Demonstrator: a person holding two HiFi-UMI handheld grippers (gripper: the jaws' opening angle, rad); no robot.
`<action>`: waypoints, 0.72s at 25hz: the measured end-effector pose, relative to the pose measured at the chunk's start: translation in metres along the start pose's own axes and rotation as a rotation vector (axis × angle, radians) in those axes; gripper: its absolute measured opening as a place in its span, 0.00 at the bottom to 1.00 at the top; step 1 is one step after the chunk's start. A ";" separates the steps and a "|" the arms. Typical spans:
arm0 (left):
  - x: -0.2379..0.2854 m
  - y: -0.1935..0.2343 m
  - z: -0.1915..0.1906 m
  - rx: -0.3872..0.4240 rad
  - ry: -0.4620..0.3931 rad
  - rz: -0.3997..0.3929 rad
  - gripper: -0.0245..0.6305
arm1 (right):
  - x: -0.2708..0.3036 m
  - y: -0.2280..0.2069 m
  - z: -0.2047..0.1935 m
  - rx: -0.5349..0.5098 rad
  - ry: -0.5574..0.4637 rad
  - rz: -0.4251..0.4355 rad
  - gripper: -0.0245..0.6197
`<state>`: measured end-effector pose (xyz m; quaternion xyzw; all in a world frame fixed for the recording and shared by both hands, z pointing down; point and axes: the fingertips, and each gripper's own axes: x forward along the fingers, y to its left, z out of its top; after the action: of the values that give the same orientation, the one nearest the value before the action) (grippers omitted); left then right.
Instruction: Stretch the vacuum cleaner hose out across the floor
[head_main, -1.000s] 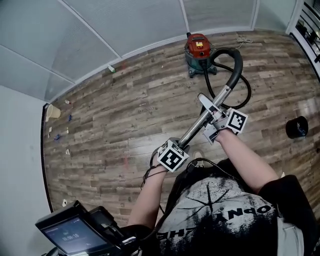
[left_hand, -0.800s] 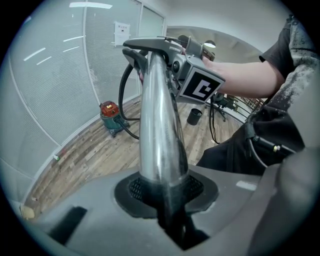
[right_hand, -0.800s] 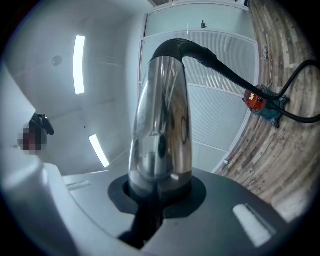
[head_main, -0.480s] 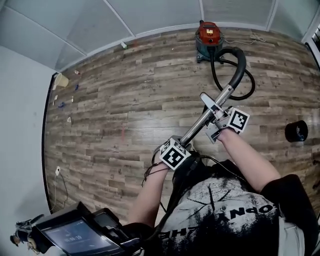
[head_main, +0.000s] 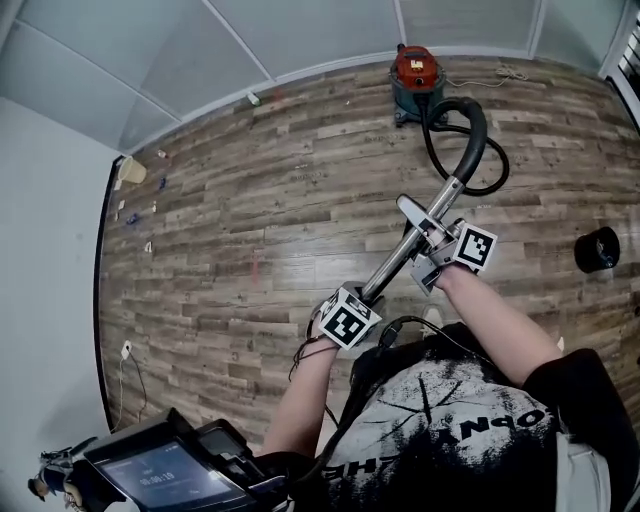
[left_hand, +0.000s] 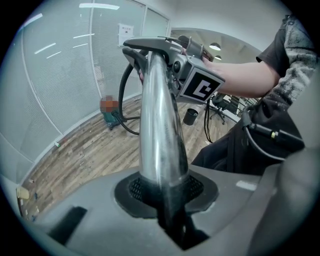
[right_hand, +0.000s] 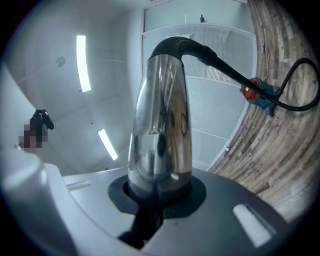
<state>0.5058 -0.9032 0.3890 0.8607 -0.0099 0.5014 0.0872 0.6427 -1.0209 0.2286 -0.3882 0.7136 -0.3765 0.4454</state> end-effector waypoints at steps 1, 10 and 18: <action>-0.003 0.001 0.001 0.013 -0.007 -0.002 0.18 | 0.000 0.004 0.001 -0.015 -0.008 -0.001 0.12; -0.024 -0.020 -0.036 0.175 -0.044 -0.082 0.18 | -0.034 0.042 -0.035 -0.114 -0.168 -0.045 0.12; -0.021 -0.070 -0.088 0.334 -0.018 -0.178 0.18 | -0.111 0.070 -0.078 -0.199 -0.327 -0.111 0.12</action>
<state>0.4274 -0.8214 0.4033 0.8651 0.1490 0.4788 -0.0128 0.5886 -0.8777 0.2299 -0.5251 0.6428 -0.2599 0.4935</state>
